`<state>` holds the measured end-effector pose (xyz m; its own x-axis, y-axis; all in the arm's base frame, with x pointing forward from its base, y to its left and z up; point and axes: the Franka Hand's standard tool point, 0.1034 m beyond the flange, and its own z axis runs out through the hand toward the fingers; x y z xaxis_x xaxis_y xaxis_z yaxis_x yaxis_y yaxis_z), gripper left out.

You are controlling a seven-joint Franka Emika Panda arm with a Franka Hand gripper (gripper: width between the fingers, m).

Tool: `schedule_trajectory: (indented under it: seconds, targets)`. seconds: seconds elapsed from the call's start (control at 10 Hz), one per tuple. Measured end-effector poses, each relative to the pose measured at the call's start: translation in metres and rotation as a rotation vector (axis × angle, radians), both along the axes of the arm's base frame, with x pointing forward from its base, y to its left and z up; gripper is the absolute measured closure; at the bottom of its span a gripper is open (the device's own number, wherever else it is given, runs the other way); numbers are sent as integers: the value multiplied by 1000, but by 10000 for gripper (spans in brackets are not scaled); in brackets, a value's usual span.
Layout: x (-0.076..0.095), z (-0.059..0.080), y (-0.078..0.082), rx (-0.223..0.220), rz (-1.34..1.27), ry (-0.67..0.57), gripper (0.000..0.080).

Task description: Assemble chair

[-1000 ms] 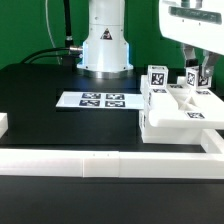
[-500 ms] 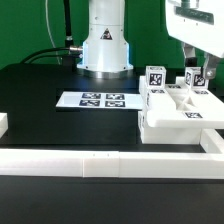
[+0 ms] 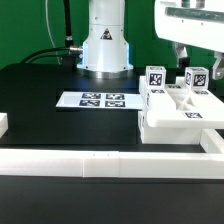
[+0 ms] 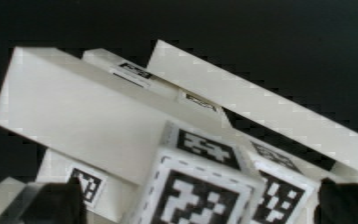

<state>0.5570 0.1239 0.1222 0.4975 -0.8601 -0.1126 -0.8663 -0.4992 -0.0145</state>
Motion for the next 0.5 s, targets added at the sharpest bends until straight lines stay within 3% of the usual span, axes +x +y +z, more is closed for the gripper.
schedule_trajectory:
  seconds: [0.5]
  targets:
    - [0,1,0,9,369,-35,151]
